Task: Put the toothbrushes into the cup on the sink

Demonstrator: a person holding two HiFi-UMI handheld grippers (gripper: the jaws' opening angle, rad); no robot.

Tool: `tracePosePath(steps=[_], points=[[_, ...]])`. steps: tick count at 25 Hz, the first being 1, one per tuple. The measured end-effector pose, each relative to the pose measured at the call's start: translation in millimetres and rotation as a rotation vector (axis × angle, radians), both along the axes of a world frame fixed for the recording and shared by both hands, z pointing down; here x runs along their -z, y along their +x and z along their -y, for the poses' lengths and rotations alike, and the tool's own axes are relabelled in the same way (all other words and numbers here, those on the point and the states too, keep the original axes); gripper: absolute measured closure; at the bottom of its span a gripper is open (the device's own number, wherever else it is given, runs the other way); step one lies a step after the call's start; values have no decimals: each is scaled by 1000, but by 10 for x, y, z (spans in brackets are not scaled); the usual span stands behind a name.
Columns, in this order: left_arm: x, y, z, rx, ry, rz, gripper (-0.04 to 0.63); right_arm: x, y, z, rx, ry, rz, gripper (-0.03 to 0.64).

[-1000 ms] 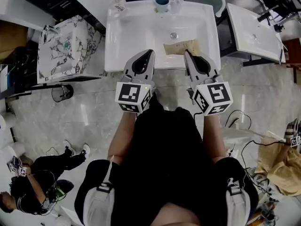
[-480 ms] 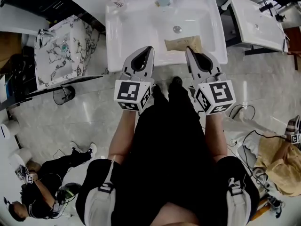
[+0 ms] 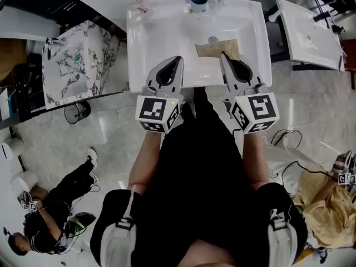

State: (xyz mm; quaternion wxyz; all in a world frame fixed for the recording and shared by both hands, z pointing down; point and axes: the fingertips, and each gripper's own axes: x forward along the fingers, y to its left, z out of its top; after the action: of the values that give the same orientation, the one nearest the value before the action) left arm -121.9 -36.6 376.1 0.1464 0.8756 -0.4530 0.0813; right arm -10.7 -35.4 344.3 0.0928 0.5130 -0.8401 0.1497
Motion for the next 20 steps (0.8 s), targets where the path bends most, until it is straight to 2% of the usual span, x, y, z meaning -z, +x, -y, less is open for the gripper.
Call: tracePosePath(steps=[6, 20], points=[[56, 68, 419, 19, 17, 20, 581, 38, 113, 492, 12, 30, 13, 568], [25, 250, 1167, 72, -12, 44, 581, -65, 375, 1525, 26, 20, 14, 568]])
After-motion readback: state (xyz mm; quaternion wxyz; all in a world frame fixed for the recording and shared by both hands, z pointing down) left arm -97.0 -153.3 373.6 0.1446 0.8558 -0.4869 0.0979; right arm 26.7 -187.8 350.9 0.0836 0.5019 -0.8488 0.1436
